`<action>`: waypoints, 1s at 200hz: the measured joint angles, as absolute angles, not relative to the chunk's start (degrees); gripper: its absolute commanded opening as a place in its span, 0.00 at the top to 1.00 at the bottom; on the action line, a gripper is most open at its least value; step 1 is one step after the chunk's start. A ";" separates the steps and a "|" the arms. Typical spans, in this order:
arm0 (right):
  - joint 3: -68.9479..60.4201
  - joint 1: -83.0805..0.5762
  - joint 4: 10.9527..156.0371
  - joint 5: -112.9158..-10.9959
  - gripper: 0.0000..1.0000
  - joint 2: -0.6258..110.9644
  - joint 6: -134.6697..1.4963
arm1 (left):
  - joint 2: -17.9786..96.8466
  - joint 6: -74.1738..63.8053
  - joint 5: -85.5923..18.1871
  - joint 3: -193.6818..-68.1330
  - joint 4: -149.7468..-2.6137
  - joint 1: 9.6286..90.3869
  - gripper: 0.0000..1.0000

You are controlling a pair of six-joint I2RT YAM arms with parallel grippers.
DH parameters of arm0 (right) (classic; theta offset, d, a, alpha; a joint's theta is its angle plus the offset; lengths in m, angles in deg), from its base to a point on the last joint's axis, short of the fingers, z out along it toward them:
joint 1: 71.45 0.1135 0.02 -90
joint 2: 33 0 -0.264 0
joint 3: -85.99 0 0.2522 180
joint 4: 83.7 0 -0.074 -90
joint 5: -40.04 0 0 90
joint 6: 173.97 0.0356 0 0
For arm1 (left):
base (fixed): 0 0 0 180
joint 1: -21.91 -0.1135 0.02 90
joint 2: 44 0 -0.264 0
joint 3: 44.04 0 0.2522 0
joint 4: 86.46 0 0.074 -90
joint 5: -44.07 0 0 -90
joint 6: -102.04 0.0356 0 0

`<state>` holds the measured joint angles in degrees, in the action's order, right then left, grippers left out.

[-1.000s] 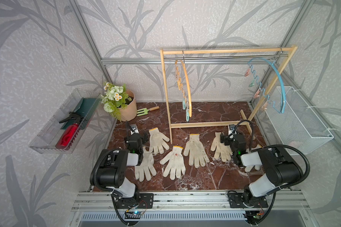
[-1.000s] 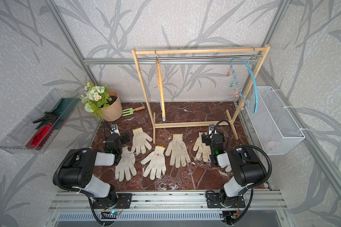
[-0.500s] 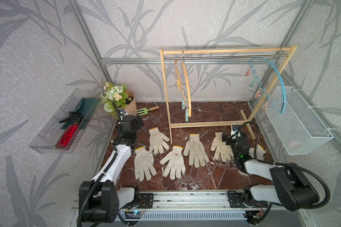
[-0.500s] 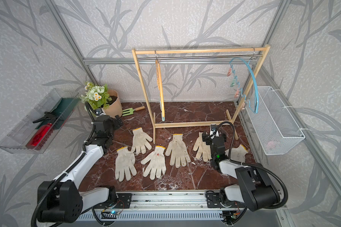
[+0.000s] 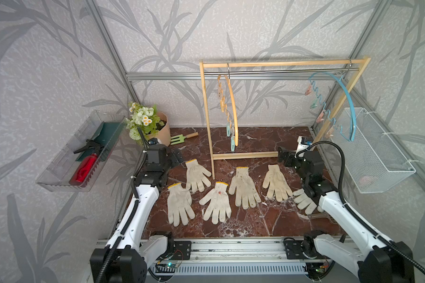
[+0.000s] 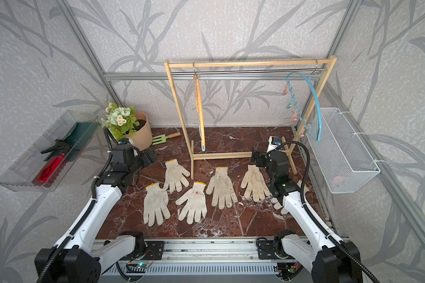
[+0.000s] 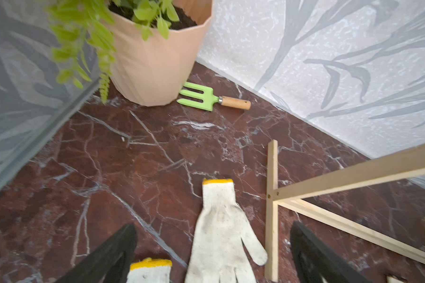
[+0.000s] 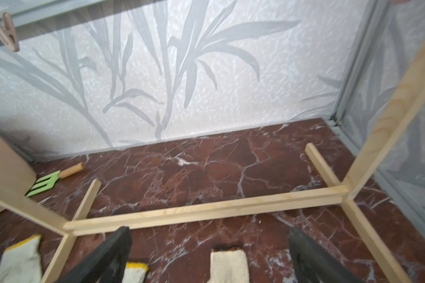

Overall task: Clip the gloves onto a hanger to dry
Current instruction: Adjust the hanger on the clothesline.

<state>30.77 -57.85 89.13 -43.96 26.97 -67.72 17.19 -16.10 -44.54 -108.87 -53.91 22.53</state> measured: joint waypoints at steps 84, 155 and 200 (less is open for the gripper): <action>22.88 -49.52 73.29 -49.31 0.01 29.79 -67.96 | 15.20 -22.18 -36.63 -103.76 -53.34 32.26 0.14; 17.51 -43.75 71.67 -46.97 0.01 32.72 -69.01 | 17.48 -21.98 -42.31 -128.98 -47.53 46.57 0.24; 15.74 -42.81 71.78 -45.47 0.01 32.76 -68.99 | 25.63 -20.41 -47.47 -145.02 -45.65 56.10 0.25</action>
<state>15.74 -42.81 71.78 -45.47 32.76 -68.99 25.63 -20.41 -47.47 -145.02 -45.65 56.10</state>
